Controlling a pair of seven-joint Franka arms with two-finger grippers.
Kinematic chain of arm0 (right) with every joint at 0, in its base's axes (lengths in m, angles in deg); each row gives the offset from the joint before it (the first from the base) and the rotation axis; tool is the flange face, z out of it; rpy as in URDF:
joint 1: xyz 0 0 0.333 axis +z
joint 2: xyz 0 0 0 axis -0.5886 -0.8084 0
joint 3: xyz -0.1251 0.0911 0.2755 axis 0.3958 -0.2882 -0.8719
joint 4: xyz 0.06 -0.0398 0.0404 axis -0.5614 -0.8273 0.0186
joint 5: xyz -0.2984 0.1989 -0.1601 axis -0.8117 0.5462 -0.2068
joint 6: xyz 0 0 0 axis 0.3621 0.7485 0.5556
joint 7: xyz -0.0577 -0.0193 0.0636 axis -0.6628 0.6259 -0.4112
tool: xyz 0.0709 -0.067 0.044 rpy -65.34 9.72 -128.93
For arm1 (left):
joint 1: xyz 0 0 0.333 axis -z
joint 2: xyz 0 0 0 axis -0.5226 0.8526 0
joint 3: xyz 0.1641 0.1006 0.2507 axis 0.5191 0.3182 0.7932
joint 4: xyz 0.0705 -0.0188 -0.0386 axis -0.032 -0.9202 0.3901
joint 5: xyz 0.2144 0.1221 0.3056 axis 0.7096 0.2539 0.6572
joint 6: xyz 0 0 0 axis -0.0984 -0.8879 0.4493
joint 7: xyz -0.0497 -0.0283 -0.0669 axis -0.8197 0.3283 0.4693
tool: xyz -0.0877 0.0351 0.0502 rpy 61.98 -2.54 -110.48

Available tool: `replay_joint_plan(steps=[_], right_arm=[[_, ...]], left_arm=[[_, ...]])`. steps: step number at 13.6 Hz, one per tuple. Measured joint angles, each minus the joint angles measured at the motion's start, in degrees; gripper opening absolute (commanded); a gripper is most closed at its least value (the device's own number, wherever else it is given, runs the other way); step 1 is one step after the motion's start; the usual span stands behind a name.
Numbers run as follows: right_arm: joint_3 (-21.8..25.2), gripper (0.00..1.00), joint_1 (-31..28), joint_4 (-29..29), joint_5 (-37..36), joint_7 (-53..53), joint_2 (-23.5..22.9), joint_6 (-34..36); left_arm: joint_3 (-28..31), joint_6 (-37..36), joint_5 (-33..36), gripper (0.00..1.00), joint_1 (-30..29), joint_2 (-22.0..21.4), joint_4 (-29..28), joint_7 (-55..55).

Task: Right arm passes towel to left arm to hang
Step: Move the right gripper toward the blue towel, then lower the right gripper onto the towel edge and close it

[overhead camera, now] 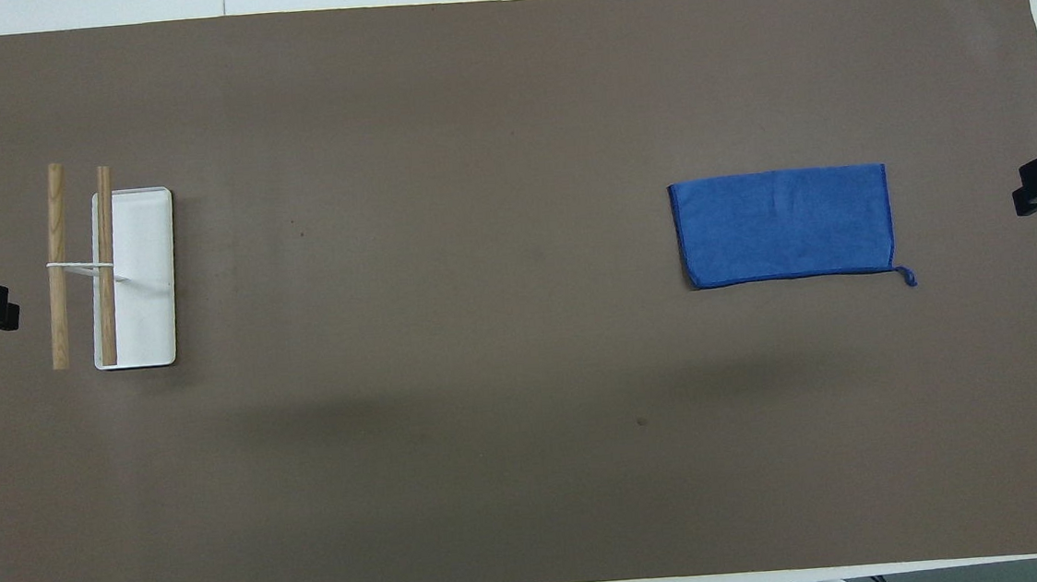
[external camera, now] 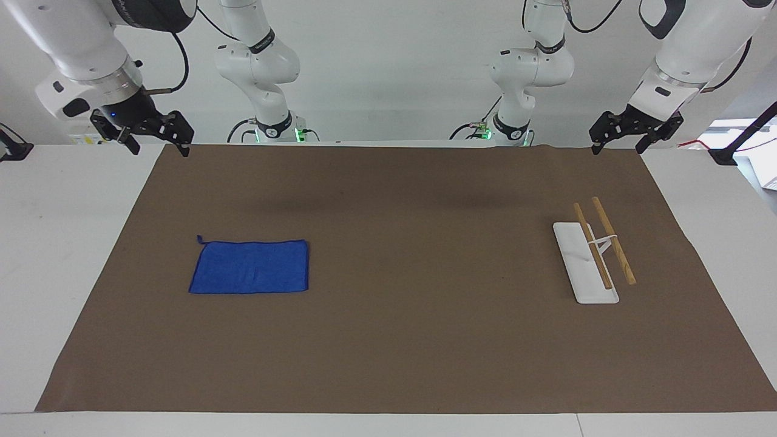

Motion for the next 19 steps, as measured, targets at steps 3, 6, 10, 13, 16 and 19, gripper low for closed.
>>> replay_joint_plan(steps=[3,6,10,13,16,19], right_arm=[[-0.07,1.00,0.03,-0.01,0.00,0.00,0.00,0.00],[-0.11,1.00,0.03,-0.01,0.00,0.00,0.03,0.18],[-0.33,1.00,0.76,-2.96,0.25,0.02,0.19,-7.12],[-0.47,1.00,2.31,-12.98,3.32,-0.67,-0.82,-21.39],[-0.50,1.00,3.00,-22.28,7.00,-0.68,-4.70,-33.73],[-0.53,0.99,5.18,-28.22,7.18,-1.06,-8.69,-43.09]], left_arm=[[0.00,0.00,0.00,1.00,0.00,0.00,0.00,0.00],[0.00,0.00,0.00,1.00,0.00,0.00,0.00,0.00],[0.00,0.00,0.00,1.00,0.00,0.00,0.00,-0.01],[0.00,0.00,0.00,1.00,0.00,0.00,0.00,-0.01],[0.00,0.00,0.00,1.00,0.00,0.00,0.00,-0.01],[0.00,0.00,0.00,1.00,0.00,0.00,0.00,-0.01]])
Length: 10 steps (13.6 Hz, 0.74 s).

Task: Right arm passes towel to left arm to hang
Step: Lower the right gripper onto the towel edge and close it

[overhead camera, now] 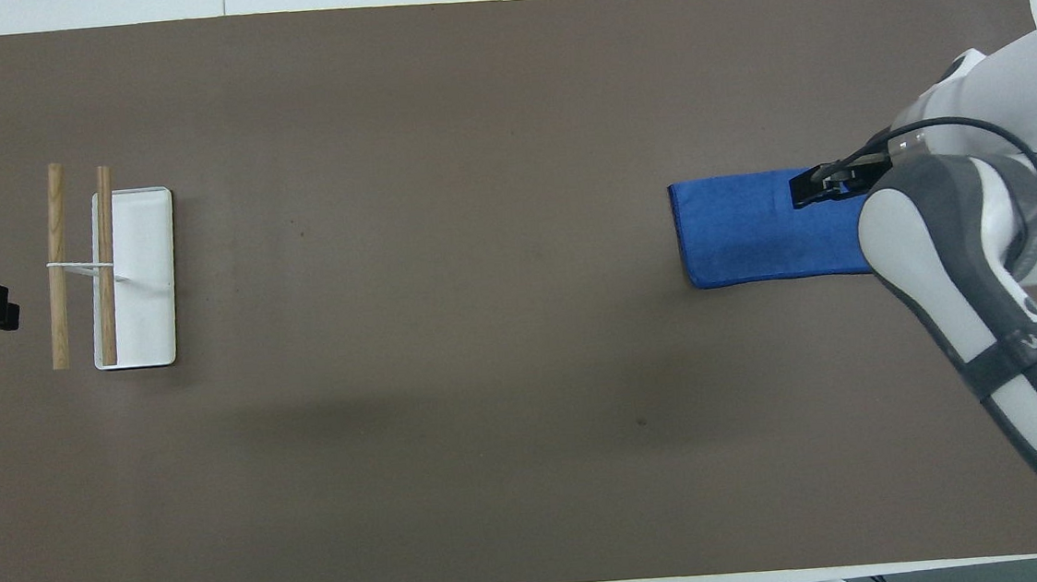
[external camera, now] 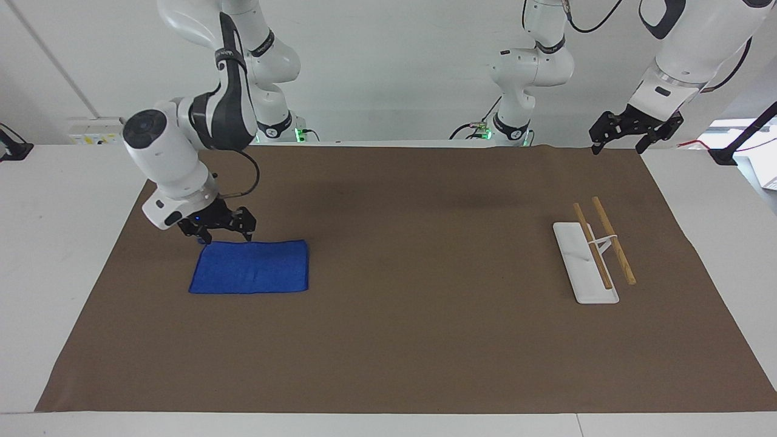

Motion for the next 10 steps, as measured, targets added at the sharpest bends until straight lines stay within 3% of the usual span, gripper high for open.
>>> replay_joint_plan(steps=[5,10], right_arm=[[0.24,0.89,-0.08,-3.03,0.00,-0.02,-5.09,-6.33],[0.22,0.79,-0.02,-5.37,-0.01,0.69,-6.16,-8.64]], left_arm=[[0.00,0.00,0.00,1.00,0.00,0.00,0.00,0.00],[0.00,0.00,0.00,1.00,0.00,0.00,0.00,0.00]])
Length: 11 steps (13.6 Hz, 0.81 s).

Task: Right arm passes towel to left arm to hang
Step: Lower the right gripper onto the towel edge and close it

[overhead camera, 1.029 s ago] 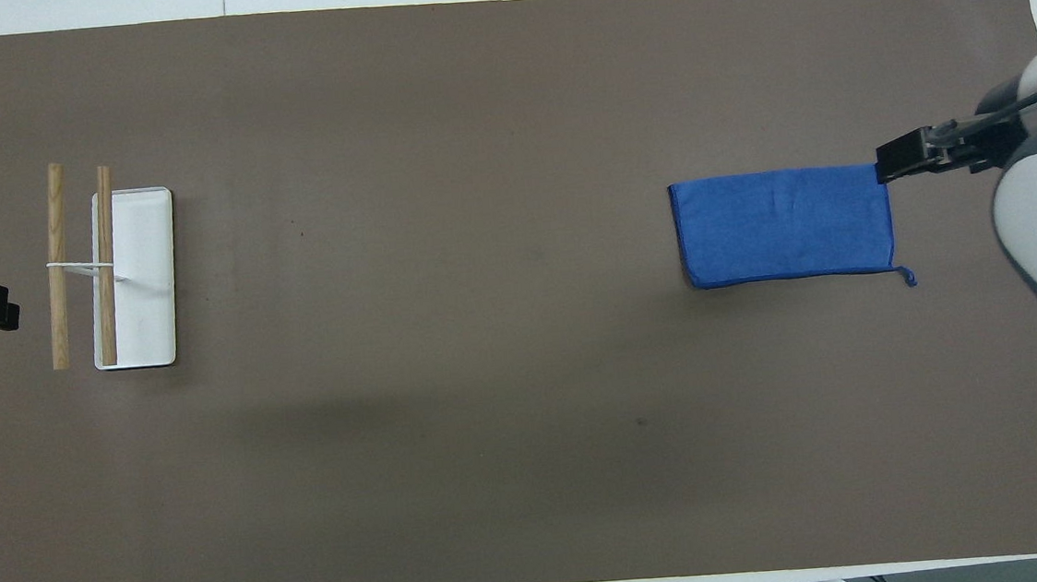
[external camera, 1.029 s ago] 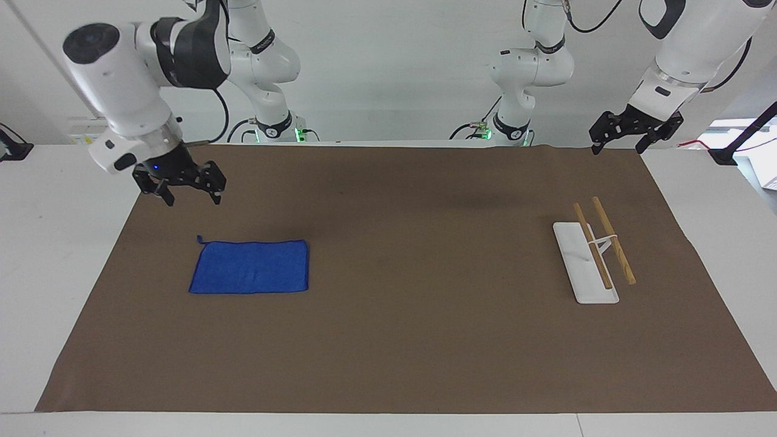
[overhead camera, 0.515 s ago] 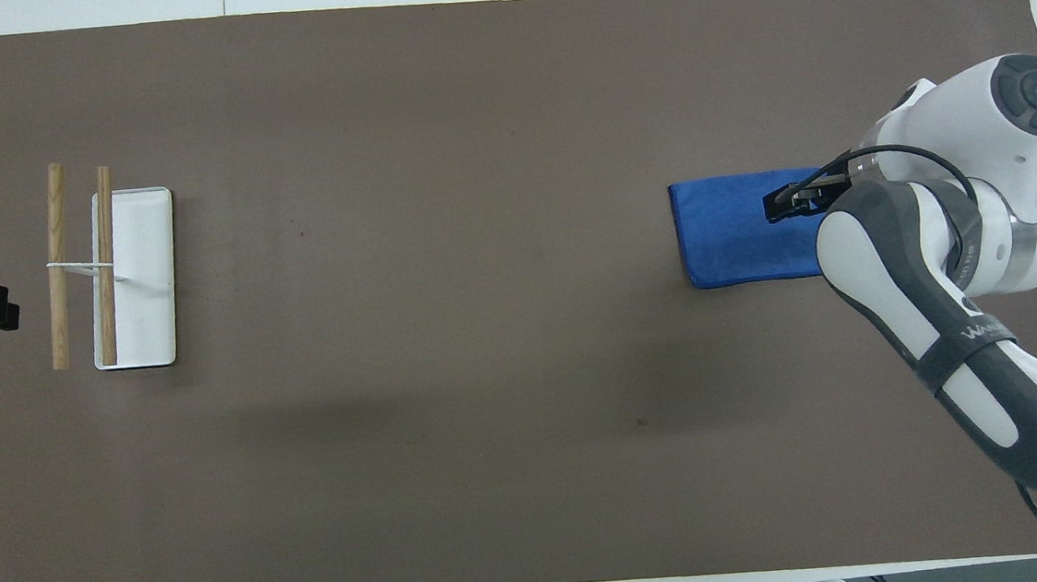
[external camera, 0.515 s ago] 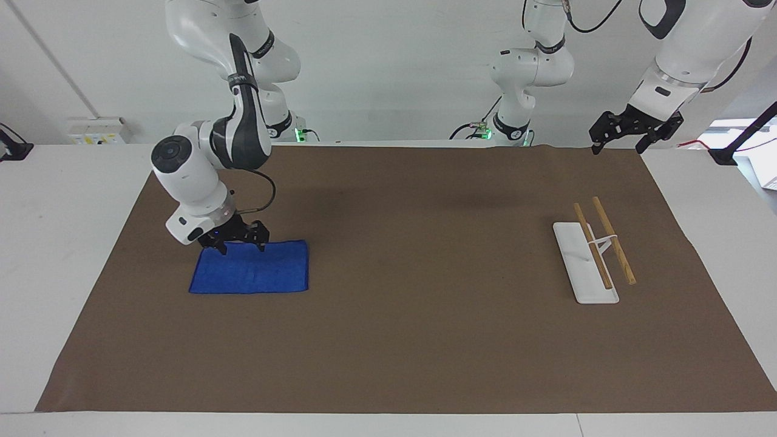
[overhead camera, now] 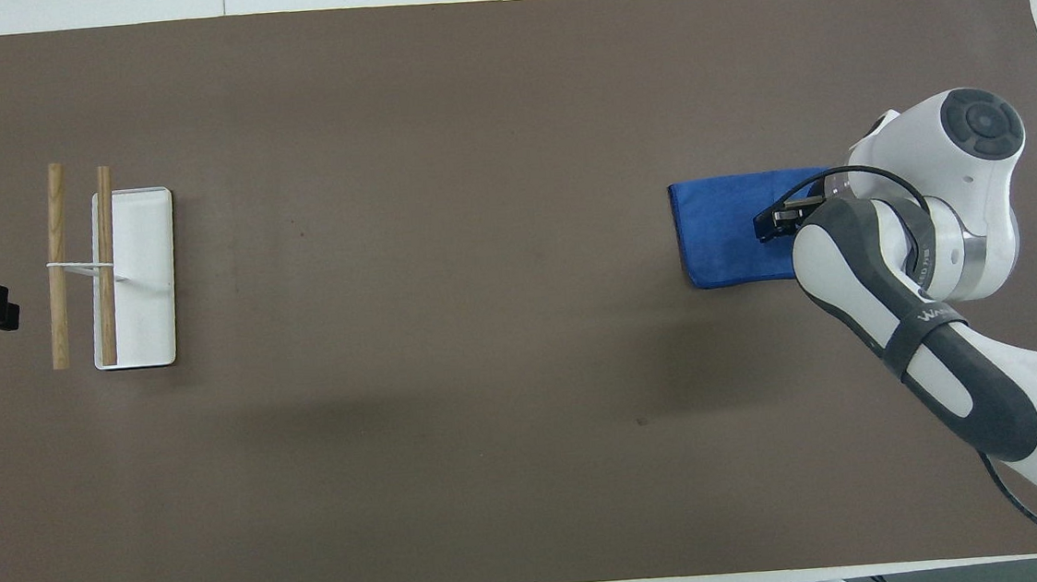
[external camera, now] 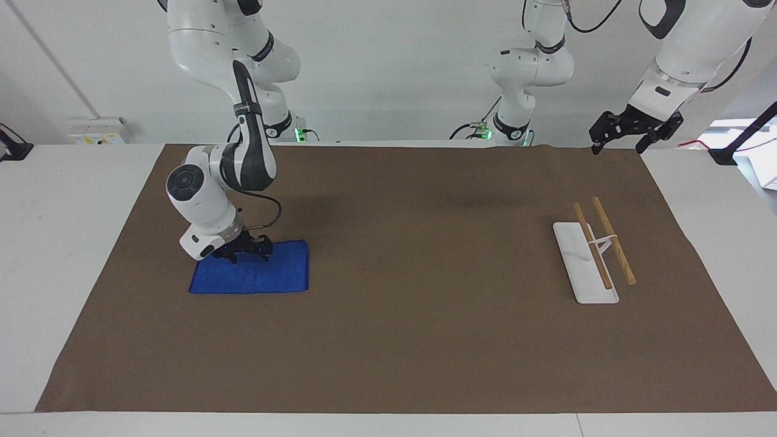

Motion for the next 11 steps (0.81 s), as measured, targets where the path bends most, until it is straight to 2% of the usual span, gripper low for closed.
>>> replay_joint_plan(steps=[2,3,4,8,9,11], right_arm=[[0.00,0.78,0.00,-0.89,0.00,0.36,0.00,-0.71],[0.00,0.72,0.00,-1.17,-0.01,0.47,0.01,-0.91],[0.00,0.63,0.00,-1.24,-0.02,0.54,0.01,-1.23],[0.02,0.08,0.03,-1.24,-0.09,0.86,0.35,-1.39],[0.00,0.00,0.10,-1.25,-0.09,0.90,0.48,-1.39],[0.01,0.00,0.12,-1.25,-0.10,0.97,0.60,-1.29]], left_arm=[[-0.02,0.00,0.00,1.00,0.00,0.00,0.00,0.00],[-0.03,0.00,0.00,1.00,0.00,0.00,0.00,0.00],[-0.03,-0.02,0.00,1.00,0.00,0.00,0.00,0.00],[-0.04,-0.03,0.00,1.00,0.01,0.00,0.00,0.00],[-0.05,-0.03,0.00,1.00,0.01,0.00,0.00,0.00],[-0.05,-0.03,0.00,1.00,0.01,0.00,0.00,0.00]])
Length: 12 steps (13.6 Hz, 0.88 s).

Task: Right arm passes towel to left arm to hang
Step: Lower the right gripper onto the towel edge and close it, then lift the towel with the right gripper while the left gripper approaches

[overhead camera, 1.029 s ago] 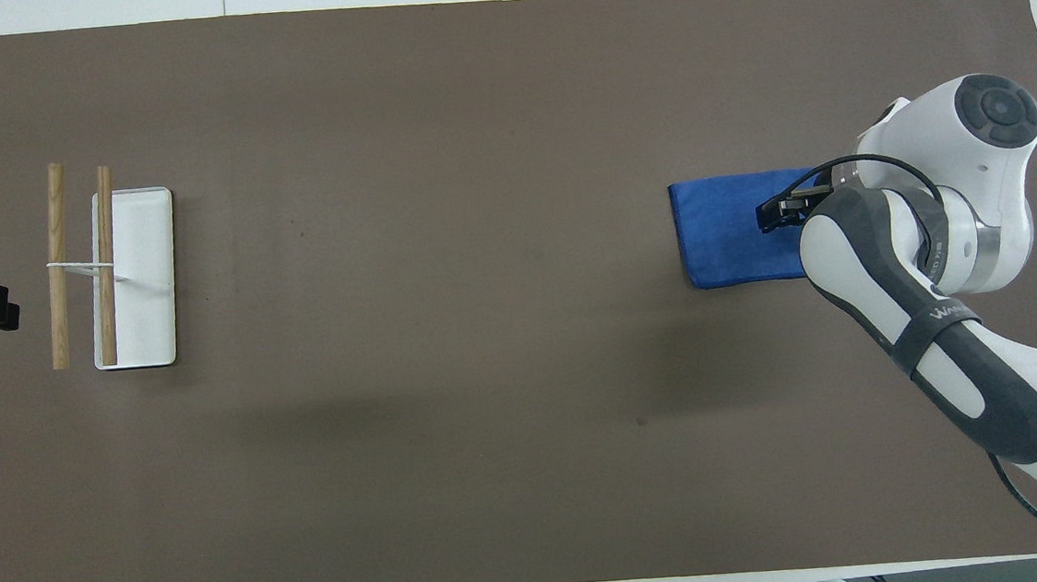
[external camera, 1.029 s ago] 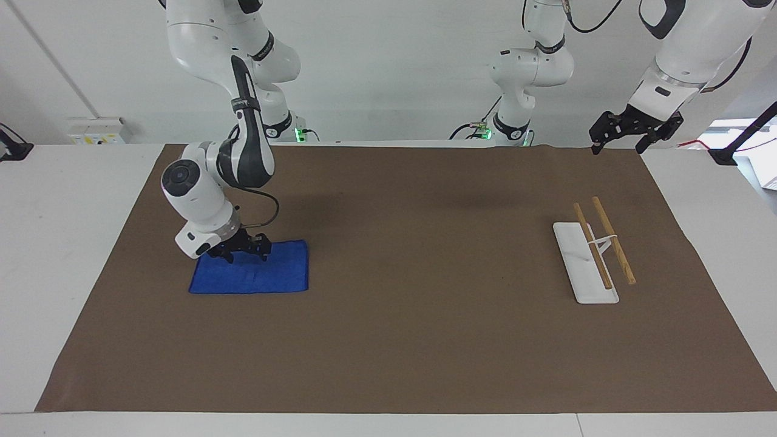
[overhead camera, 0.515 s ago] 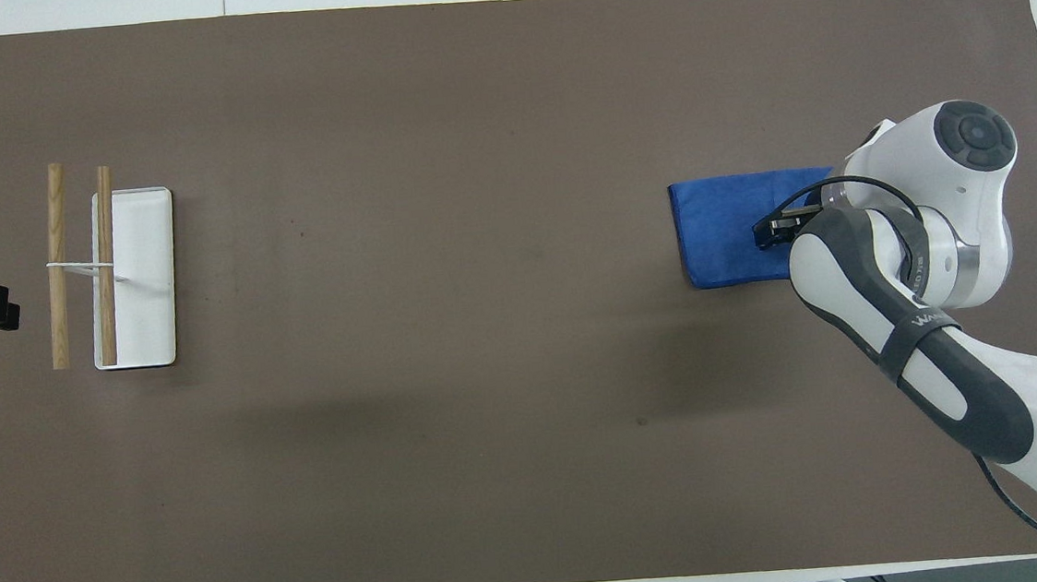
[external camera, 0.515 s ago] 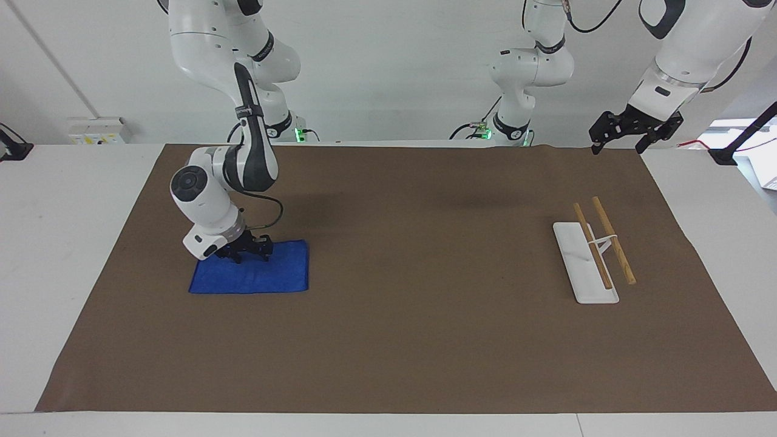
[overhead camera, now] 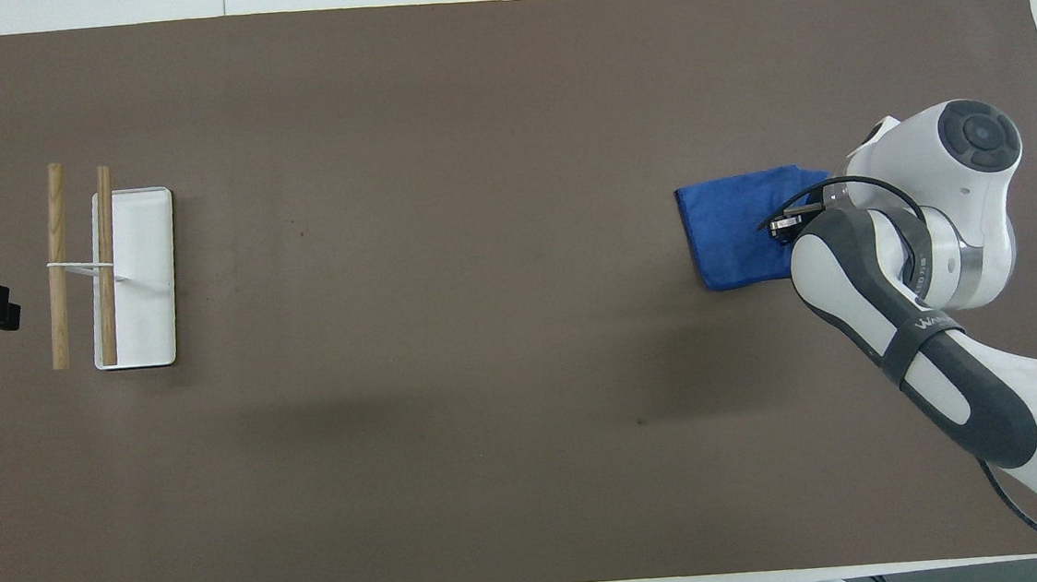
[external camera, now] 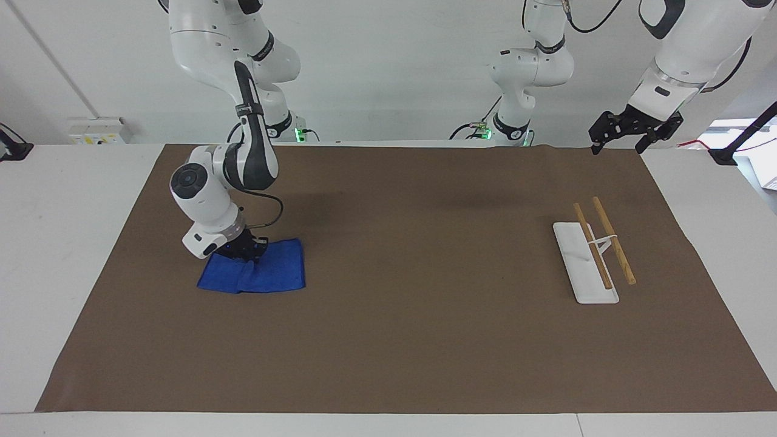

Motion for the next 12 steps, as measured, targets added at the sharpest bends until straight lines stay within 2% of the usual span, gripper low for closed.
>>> replay_joint_plan(steps=[1,3,5,7,10,12], right_arm=[[-0.01,0.00,0.03,0.21,0.00,0.14,0.00,0.55],[-0.19,0.00,0.47,3.27,0.04,0.26,0.05,6.38],[-0.57,0.00,2.38,9.78,0.73,-0.17,0.46,14.73],[-1.79,0.00,5.18,16.81,6.25,-5.70,1.22,21.37],[-2.56,0.00,10.34,21.97,17.91,-19.77,1.62,22.60],[-2.68,0.00,14.12,22.37,28.29,-30.80,1.29,18.02]], left_arm=[[0.03,-0.03,0.00,1.00,-0.01,0.00,0.00,-0.02],[0.18,-0.60,0.00,1.00,-0.15,-0.08,0.00,-0.20],[0.28,-0.60,0.00,1.00,-1.03,-0.39,0.00,-0.43],[0.36,-0.21,-0.01,1.00,-1.68,-0.60,0.01,-2.61],[-0.51,1.58,-0.17,1.00,-0.71,-0.47,-0.42,-10.24],[-0.89,6.65,-0.30,1.00,3.87,-0.01,-3.21,-20.33]])
